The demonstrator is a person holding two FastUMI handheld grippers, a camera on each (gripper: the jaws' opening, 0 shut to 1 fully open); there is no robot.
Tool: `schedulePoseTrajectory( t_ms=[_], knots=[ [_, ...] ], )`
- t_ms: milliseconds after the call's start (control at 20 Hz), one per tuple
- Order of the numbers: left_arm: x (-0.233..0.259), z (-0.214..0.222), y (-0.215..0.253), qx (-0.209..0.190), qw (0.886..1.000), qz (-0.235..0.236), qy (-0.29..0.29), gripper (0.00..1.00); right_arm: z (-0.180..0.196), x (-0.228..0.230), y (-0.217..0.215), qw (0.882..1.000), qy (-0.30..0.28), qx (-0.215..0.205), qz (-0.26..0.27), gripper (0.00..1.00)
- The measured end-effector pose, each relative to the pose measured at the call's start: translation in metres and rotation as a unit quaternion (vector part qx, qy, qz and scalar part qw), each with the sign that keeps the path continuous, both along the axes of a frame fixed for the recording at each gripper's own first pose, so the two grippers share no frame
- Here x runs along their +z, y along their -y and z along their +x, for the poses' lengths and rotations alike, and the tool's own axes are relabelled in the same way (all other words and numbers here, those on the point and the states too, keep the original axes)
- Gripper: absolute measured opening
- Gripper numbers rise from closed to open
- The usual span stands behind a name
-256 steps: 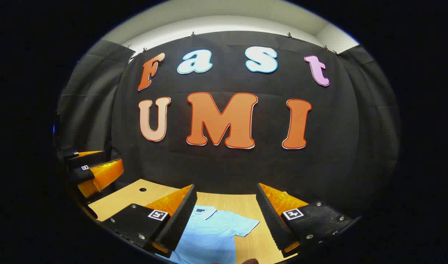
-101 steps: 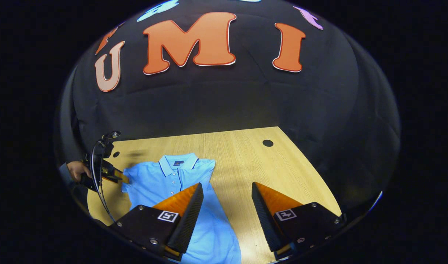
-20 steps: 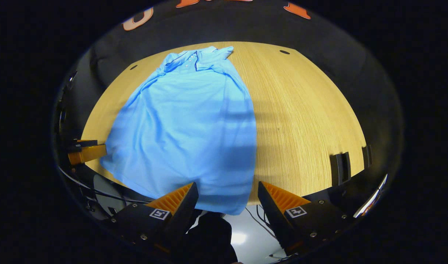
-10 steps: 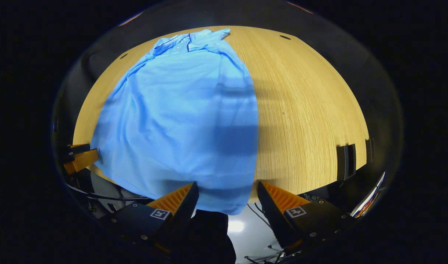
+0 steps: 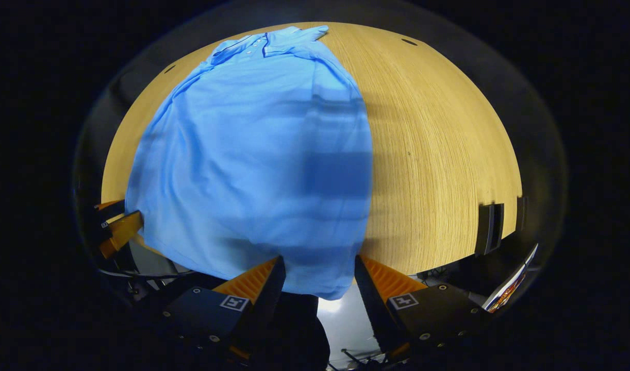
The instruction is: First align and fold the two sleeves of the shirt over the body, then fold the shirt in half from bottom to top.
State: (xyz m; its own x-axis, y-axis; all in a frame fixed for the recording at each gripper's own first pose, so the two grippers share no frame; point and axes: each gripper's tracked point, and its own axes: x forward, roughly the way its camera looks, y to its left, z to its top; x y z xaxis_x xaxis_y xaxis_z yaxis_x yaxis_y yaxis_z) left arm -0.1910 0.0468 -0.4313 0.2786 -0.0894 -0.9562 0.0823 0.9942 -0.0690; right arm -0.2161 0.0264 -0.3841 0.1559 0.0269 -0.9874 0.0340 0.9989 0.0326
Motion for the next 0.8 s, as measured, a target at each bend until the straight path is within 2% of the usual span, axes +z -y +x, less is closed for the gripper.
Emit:
schedulePoseTrajectory(
  t_ms=[50,100,150,250,300,400,450,500,800],
  knots=[
    [0.0,0.0,0.0,0.0,1.0,0.002,-0.003,1.0,0.001,-0.001,0.003,1.0,-0.003,-0.018,0.0,0.82],
    [0.001,-0.001,0.001,0.0,1.0,0.003,-0.006,0.99,0.002,-0.002,0.005,0.999,-0.006,-0.034,0.001,0.7],
    [0.001,-0.001,0.001,0.008,1.0,0.004,-0.012,1.0,0.002,-0.001,0.008,0.999,-0.008,-0.043,0.001,0.69],
    [0.0,-0.002,0.003,0.026,0.999,0.002,-0.034,0.95,0.004,-0.001,0.01,0.998,-0.003,-0.062,0.004,0.46],
    [0.002,0.0,0.005,0.032,0.999,-0.001,-0.04,0.7,0.007,0.0,0.009,0.998,0.004,-0.067,0.006,0.26],
    [0.003,0.004,0.017,0.034,0.998,-0.017,-0.049,0.27,0.011,0.0,0.005,0.998,0.02,-0.059,0.006,0.06],
    [0.004,0.005,0.019,0.016,0.998,-0.014,-0.051,0.16,0.013,0.001,0.004,0.998,0.024,-0.053,0.004,0.03],
    [0.004,0.006,0.022,0.016,0.998,-0.02,-0.052,0.09,0.014,0.001,-0.004,0.998,0.027,-0.048,0.015,0.01],
    [0.024,0.03,0.028,0.011,0.999,-0.044,-0.027,0.09,0.041,0.025,-0.008,0.997,0.062,-0.036,0.036,0.01]
  ],
)
